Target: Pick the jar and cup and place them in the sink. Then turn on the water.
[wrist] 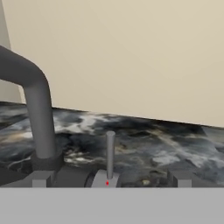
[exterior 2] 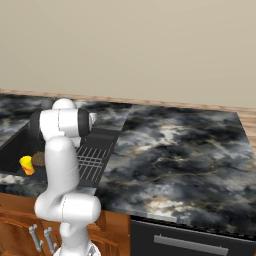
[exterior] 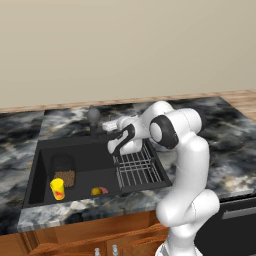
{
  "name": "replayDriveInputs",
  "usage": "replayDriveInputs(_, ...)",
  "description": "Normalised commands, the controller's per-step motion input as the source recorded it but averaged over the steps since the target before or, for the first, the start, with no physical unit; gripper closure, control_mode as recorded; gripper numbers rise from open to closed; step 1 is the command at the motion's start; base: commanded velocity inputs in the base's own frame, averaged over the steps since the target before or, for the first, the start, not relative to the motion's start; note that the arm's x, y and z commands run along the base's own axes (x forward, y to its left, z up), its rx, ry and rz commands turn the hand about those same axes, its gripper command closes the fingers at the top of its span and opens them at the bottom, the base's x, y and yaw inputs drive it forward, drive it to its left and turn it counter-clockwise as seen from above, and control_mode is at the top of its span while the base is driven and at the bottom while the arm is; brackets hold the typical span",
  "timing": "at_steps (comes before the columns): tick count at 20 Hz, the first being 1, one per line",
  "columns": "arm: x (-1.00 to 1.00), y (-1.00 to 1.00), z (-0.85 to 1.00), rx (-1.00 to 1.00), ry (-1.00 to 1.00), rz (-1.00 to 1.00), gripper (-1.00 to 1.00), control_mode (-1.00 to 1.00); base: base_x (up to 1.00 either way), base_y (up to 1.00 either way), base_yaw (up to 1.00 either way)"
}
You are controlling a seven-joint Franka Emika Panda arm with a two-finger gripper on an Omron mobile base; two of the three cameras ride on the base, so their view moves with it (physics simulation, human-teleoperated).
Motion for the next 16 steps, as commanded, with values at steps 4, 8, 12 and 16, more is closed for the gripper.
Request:
replayDriveInputs(4,0.0,0.0,-0.16,0.0,-0.02,0.0,-1.0,-1.0,0.0,0.0,0.0)
replayDriveInputs(8,0.0,0.0,-0.14,0.02,-0.02,0.0,-1.0,-1.0,0.0,0.0,0.0)
replayDriveInputs(12,0.0,0.0,-0.11,0.02,-0.01,0.0,-1.0,-1.0,0.0,0.0,0.0)
replayDriveInputs(16,0.0,0.0,-0.07,0.02,-0.01,0.0,-1.0,-1.0,0.0,0.0,0.0)
